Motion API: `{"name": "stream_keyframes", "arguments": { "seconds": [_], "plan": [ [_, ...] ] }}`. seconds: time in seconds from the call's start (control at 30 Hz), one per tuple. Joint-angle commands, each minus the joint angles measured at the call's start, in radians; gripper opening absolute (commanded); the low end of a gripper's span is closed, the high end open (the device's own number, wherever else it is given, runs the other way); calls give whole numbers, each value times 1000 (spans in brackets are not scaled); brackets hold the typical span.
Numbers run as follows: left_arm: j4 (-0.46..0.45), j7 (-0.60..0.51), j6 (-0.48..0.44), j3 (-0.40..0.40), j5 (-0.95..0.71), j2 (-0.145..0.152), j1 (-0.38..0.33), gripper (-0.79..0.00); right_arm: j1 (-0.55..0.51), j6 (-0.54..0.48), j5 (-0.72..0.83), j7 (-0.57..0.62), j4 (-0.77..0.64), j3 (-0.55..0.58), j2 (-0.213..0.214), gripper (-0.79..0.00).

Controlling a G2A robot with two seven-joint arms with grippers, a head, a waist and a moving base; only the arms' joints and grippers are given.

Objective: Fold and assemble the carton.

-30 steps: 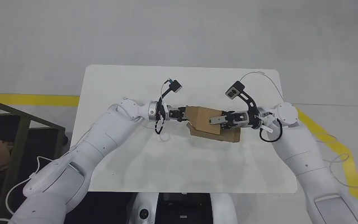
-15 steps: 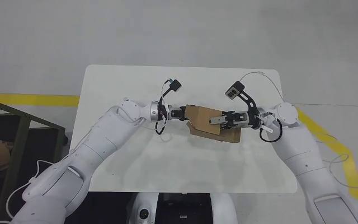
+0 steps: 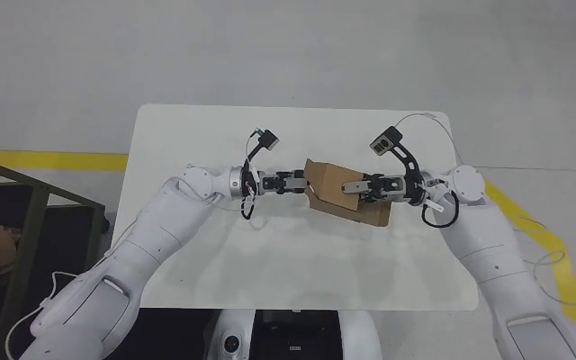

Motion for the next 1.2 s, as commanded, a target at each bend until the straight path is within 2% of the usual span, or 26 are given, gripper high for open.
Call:
{"name": "stream_keyframes", "arguments": {
  "seconds": [0.0, 0.43, 0.83, 1.17],
  "plan": [
    [-10, -9, 3, -18, -1, 6, 15, 0, -2, -3, -1, -4, 1, 4, 0, -785],
    [-102, -40, 50, -66, 57, 25, 64, 0, -11, -30, -20, -30, 11, 22, 1, -785],
    [-126, 7, 73, -42, 172, 8, 27, 0, -7, -20, -35, -20, -4, 4, -6, -785],
    [-123, 11, 72, -17, 190, -10, 6, 0, 0, -15, -33, -15, 8, 1, -10, -785]
  ]
}}
